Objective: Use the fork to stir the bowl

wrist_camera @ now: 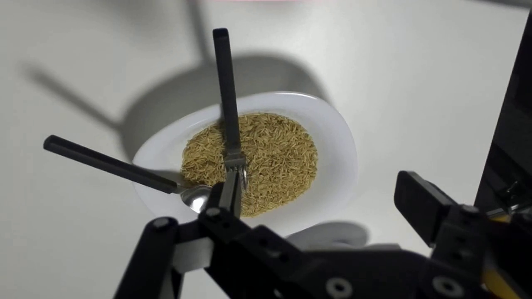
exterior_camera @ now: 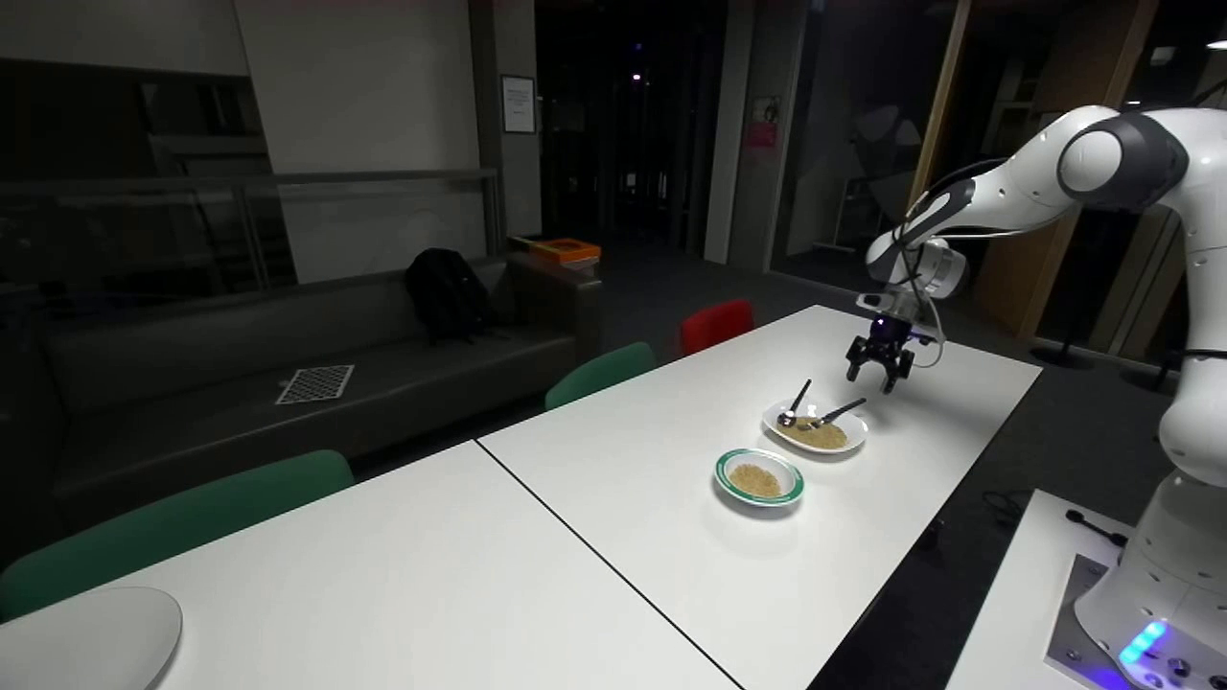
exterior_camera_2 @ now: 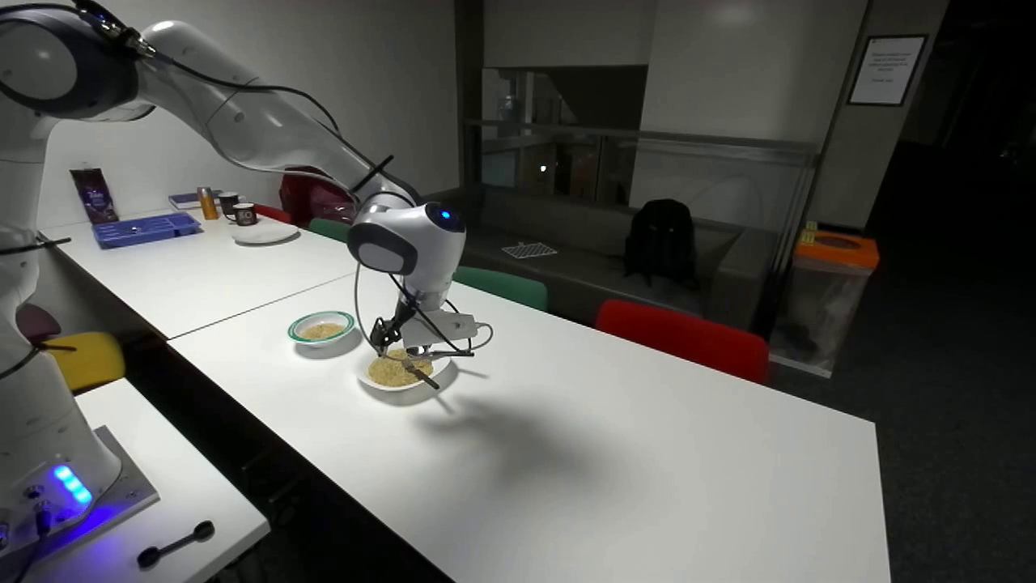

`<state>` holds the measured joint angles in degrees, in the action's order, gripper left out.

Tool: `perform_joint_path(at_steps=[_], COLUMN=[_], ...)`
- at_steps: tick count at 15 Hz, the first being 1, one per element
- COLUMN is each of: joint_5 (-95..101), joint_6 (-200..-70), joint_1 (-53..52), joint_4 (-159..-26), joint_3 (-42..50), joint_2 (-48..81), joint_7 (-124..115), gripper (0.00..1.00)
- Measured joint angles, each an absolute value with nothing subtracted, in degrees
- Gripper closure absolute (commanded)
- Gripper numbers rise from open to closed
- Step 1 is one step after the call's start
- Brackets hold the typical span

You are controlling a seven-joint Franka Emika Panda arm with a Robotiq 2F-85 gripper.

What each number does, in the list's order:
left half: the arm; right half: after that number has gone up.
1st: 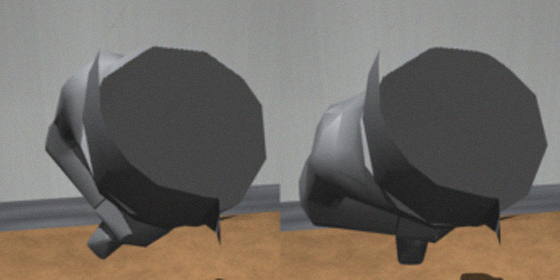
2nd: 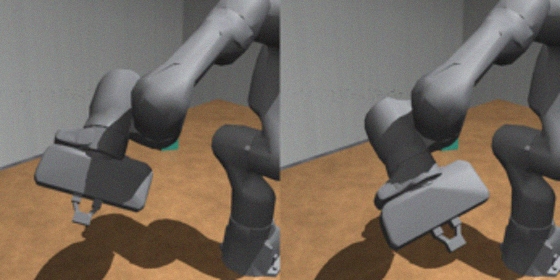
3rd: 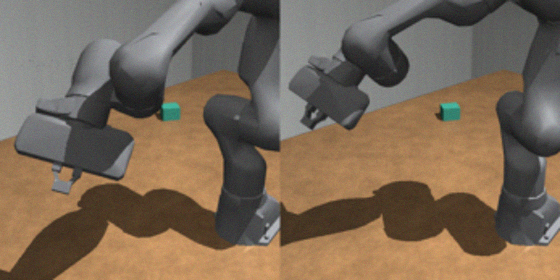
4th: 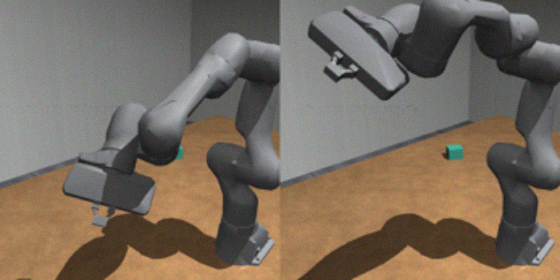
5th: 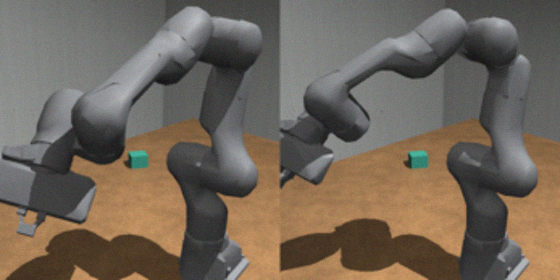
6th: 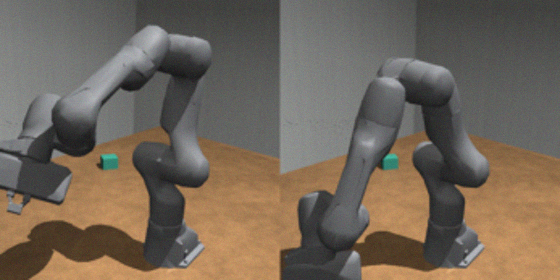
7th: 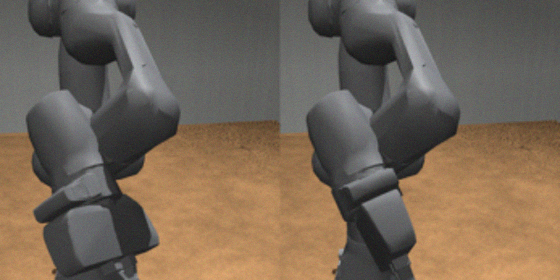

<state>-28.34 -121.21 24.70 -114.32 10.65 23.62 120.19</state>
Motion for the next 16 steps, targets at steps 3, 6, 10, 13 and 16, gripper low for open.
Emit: perform_joint_path(at_steps=[3,6,10,13,16], joint_5=[-28.34,-28.94,-29.46,-29.46,-29.46], joint_6=[-121.21,-124.34,-130.17,-131.35,-131.35], joint_1=[24.71,24.71,24.71,24.86,25.23], joint_4=[-113.80,-114.16,-114.76,-115.26,-115.72], joint_3=[10.60,10.23,9.21,8.86,8.86], joint_2=[24.43,24.74,24.89,24.90,25.01], joint_7=[120.16,120.14,120.29,121.29,122.99], gripper=[0.00,0.00,0.00,0.00,0.00])
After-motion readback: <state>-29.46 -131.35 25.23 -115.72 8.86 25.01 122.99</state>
